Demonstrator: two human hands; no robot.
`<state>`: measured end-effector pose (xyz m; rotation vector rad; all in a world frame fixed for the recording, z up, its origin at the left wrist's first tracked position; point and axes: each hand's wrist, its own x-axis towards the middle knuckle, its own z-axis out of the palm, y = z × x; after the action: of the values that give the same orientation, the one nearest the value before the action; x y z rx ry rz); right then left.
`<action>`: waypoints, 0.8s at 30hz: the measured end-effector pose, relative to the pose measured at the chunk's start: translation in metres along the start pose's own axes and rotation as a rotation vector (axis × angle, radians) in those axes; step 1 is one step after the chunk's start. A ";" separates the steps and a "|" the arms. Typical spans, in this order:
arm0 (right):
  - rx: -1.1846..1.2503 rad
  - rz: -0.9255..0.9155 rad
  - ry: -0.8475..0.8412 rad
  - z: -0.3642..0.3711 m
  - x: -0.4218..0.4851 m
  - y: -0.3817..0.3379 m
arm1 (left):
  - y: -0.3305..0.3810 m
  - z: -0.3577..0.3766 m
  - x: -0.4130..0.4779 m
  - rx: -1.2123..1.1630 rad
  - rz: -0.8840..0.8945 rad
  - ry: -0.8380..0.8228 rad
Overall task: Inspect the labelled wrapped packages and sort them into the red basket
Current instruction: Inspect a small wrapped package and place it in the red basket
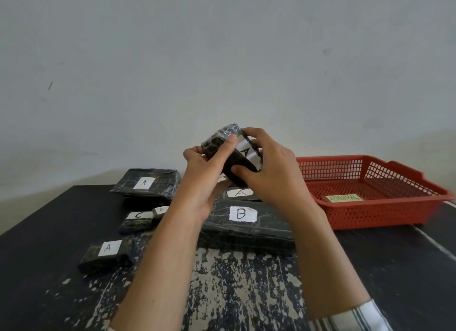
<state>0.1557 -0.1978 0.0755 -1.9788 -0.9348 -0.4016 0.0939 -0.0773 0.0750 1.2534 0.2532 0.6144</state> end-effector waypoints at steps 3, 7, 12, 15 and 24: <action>-0.064 0.035 -0.026 -0.011 0.004 0.016 | -0.005 0.002 -0.001 0.174 -0.014 -0.045; -0.212 0.083 -0.097 -0.042 0.018 0.046 | -0.028 0.016 -0.002 0.392 0.023 -0.014; -0.388 0.107 -0.190 -0.086 0.042 0.093 | -0.069 0.056 0.004 0.765 0.140 -0.250; -0.460 0.127 -0.239 -0.105 0.053 0.121 | -0.089 0.080 0.013 0.920 0.171 -0.329; -0.682 0.138 -0.412 -0.113 0.087 0.205 | -0.128 0.109 0.048 1.124 0.237 -0.306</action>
<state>0.3744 -0.3182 0.0705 -2.8092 -0.9826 -0.2524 0.2252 -0.1613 -0.0040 2.4635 0.1908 0.4595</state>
